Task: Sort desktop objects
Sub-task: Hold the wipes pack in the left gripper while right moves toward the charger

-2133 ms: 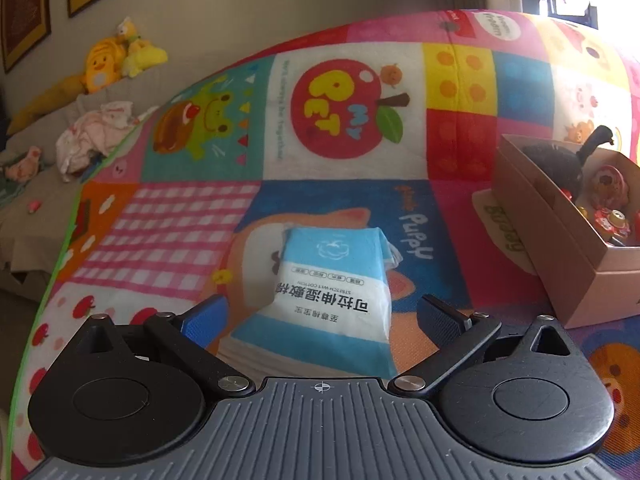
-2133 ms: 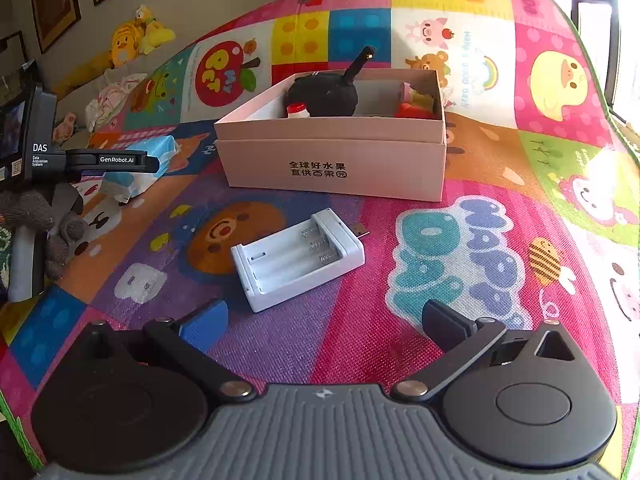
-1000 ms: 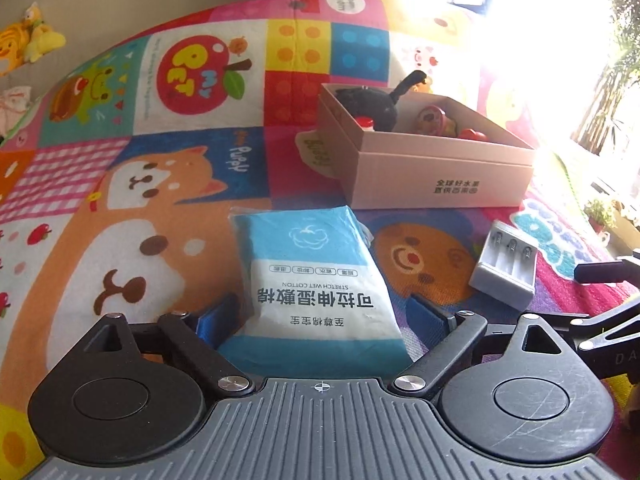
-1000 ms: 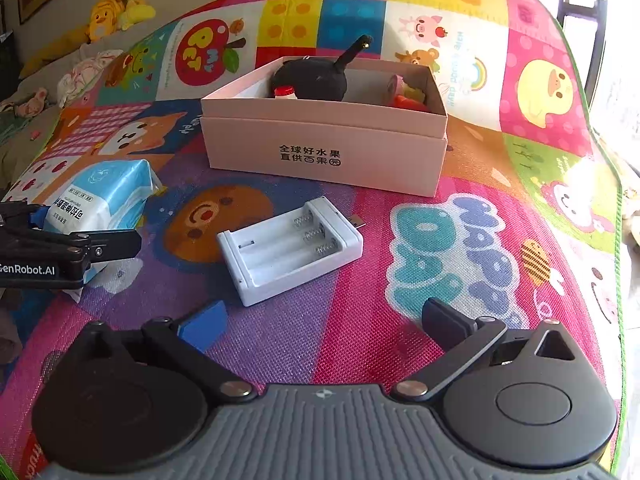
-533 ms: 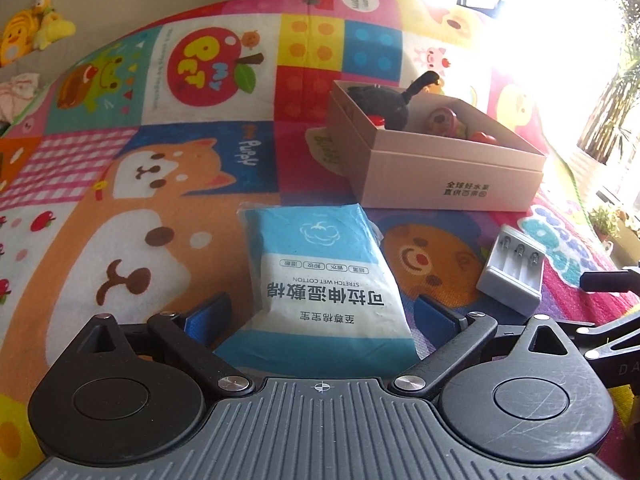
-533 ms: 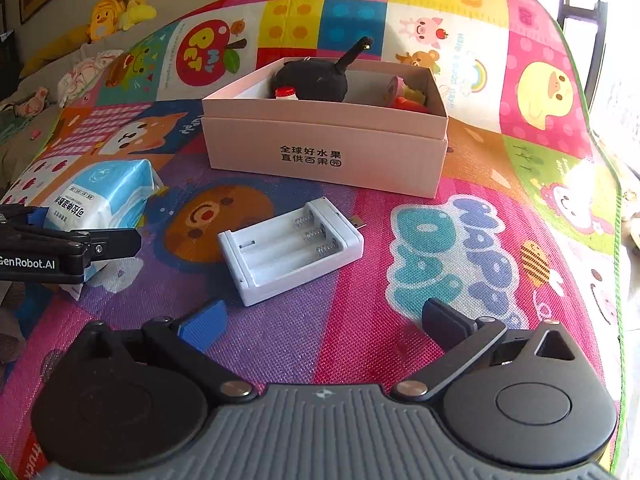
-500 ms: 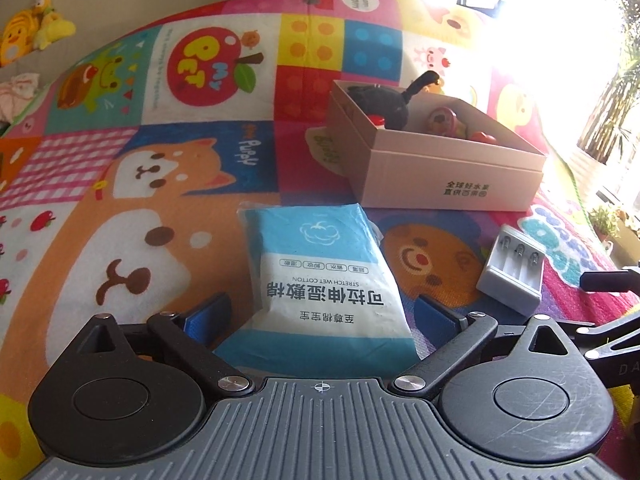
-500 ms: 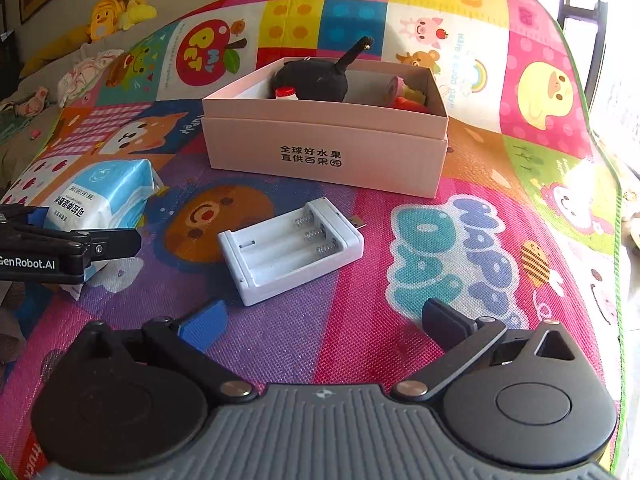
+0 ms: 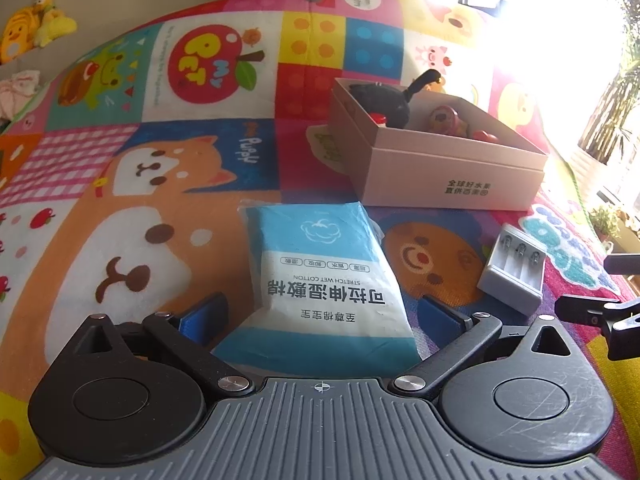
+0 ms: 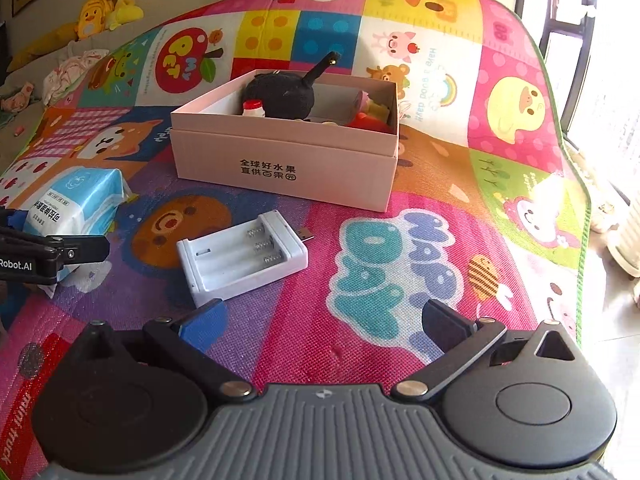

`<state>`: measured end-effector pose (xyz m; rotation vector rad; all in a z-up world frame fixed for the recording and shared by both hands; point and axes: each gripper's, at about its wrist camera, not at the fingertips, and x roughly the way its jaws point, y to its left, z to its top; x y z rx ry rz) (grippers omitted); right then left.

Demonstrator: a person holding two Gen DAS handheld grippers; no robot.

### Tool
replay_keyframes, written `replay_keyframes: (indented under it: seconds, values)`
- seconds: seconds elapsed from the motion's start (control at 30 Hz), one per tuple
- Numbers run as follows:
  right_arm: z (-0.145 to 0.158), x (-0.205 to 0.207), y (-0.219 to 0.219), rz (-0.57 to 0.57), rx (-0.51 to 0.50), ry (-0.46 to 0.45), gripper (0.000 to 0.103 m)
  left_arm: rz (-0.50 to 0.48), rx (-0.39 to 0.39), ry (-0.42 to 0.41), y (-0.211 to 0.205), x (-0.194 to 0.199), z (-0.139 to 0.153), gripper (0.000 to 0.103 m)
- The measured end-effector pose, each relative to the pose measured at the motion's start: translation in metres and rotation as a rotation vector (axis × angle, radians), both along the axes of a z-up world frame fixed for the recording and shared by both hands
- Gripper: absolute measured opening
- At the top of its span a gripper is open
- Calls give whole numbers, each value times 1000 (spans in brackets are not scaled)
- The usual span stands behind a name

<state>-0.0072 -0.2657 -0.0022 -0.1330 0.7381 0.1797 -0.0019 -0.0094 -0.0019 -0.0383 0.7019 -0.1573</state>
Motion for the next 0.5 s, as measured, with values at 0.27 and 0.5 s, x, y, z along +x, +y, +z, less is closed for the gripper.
replay_keyframes:
  seconds: [0.27, 0.5]
  values:
    - [-3, 4, 4, -5, -44, -10, 103, -1, 23, 6, -3, 0, 0, 103]
    - [-5, 14, 21, 44, -72, 1, 103, -1, 22, 6, -3, 0, 0, 103]
